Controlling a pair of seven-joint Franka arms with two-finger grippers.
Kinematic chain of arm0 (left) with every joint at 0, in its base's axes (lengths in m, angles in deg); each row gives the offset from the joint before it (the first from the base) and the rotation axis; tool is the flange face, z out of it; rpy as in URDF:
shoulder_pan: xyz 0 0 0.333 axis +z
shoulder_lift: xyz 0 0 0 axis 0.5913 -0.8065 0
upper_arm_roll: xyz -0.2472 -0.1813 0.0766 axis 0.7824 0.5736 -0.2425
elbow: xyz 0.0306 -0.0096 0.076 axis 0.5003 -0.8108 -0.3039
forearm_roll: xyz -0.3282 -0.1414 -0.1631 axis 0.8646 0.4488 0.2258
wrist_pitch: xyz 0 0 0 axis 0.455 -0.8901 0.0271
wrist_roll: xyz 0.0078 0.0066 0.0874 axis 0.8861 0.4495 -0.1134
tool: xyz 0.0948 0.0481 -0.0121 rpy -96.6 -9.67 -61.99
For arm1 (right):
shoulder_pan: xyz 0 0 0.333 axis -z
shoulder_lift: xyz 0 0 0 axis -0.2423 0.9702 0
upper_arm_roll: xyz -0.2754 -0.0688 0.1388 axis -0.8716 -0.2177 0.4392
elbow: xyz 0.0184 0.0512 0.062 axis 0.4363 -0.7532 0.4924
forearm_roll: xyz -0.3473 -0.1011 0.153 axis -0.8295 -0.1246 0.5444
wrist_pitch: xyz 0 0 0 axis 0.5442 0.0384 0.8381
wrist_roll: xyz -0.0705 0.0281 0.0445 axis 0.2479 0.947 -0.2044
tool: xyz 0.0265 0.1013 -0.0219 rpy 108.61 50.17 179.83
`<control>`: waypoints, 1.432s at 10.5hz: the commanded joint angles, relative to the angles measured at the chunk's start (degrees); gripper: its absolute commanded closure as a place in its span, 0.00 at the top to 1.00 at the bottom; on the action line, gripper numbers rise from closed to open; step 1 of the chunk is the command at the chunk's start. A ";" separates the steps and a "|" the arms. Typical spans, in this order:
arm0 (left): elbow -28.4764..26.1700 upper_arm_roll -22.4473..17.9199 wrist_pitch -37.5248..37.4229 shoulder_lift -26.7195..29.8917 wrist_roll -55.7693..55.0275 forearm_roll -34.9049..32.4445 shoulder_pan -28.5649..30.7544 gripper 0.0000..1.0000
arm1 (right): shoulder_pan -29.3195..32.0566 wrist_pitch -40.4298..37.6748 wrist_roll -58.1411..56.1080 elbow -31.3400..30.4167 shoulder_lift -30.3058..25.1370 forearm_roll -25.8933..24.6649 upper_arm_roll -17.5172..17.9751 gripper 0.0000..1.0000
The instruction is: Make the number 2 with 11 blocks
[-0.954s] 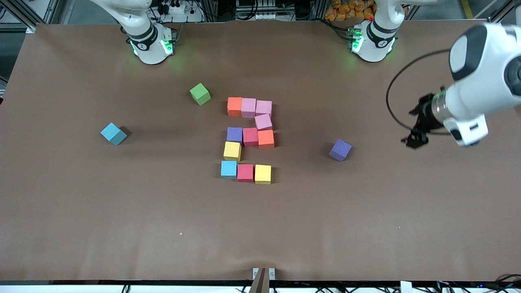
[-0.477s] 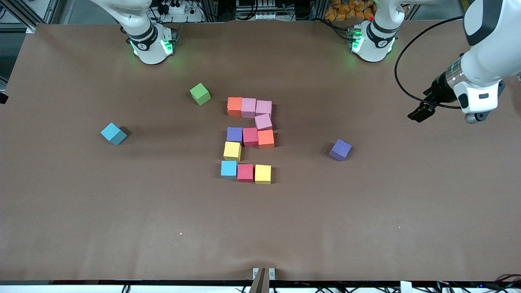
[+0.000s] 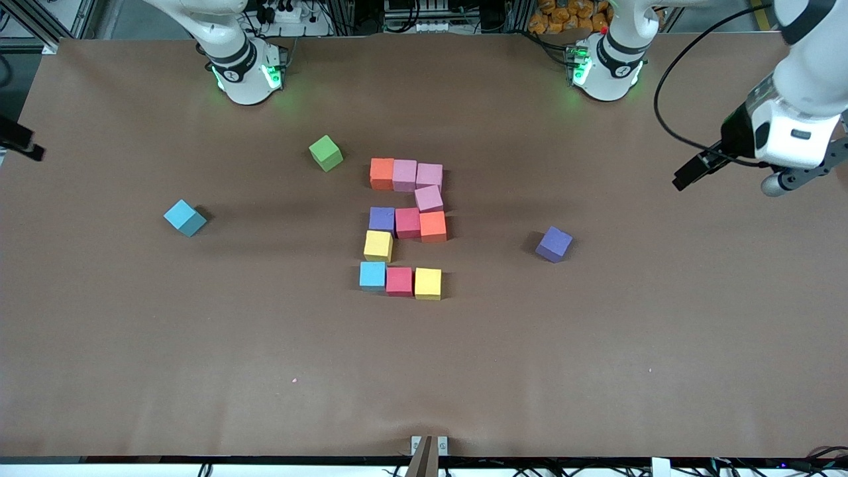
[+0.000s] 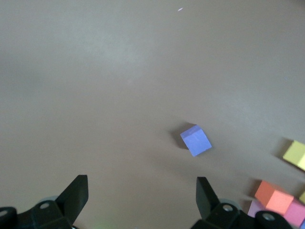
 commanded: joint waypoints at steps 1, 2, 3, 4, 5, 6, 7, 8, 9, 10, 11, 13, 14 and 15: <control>5.95 0.58 -3.47 -1.16 7.08 -1.23 0.17 1.00 | -1.90 -1.77 -0.15 -0.01 1.83 0.22 -0.02 1.00; 8.15 0.50 -5.40 -1.87 12.51 -1.49 0.26 1.00 | -3.14 -1.95 -0.06 -0.19 2.53 -0.04 -0.11 1.00; 9.74 0.41 -7.24 -2.66 17.44 -2.54 0.17 1.00 | -4.28 -1.78 -0.06 -0.01 3.24 -0.91 -0.02 1.00; 10.97 0.32 -8.74 -3.01 19.05 -2.98 0.17 1.00 | -4.99 -1.52 0.02 -0.10 3.59 -1.18 -0.02 1.00; 12.47 0.58 -10.32 -3.36 21.42 -4.47 0.08 1.00 | -5.17 -1.26 0.20 -0.01 4.21 -1.01 -0.02 1.00; 12.74 0.58 -10.60 -3.28 28.49 -6.40 0.43 1.00 | -5.17 0.05 0.29 -0.19 4.30 -0.75 -0.02 1.00; 13.01 0.41 -10.69 -3.28 30.13 -4.67 0.96 1.00 | -5.35 0.41 0.29 -0.27 4.30 -0.83 -0.02 1.00; 15.27 -0.03 -10.69 -4.41 28.31 -0.83 0.96 1.00 | -5.78 0.68 0.29 -0.36 4.30 -1.01 -0.02 1.00; 18.25 0.06 -10.86 -6.60 25.16 1.12 1.31 1.00 | -5.87 2.42 0.38 -0.88 4.04 -1.01 -0.02 1.00; 19.59 0.14 -11.13 -7.84 22.61 1.75 1.23 1.00 | -5.88 4.87 0.38 -1.93 3.60 -1.01 -0.02 1.00; 19.69 0.23 -11.13 -8.02 21.45 2.02 0.96 1.00 | -5.96 6.29 0.38 -2.47 3.42 -1.01 -0.02 1.00; 19.69 0.50 -11.13 -8.03 20.91 1.76 0.87 1.00 | -5.96 6.66 0.38 -2.65 3.16 -1.19 -0.02 1.00; 19.60 0.50 -11.13 -8.02 21.00 1.15 0.96 1.00 | -5.96 7.44 0.38 -3.00 2.63 -1.19 -0.02 1.00; 19.60 0.41 -11.13 -8.02 21.26 1.06 0.96 1.00 | -5.96 10.32 0.64 -5.96 0.89 -1.19 -0.02 1.00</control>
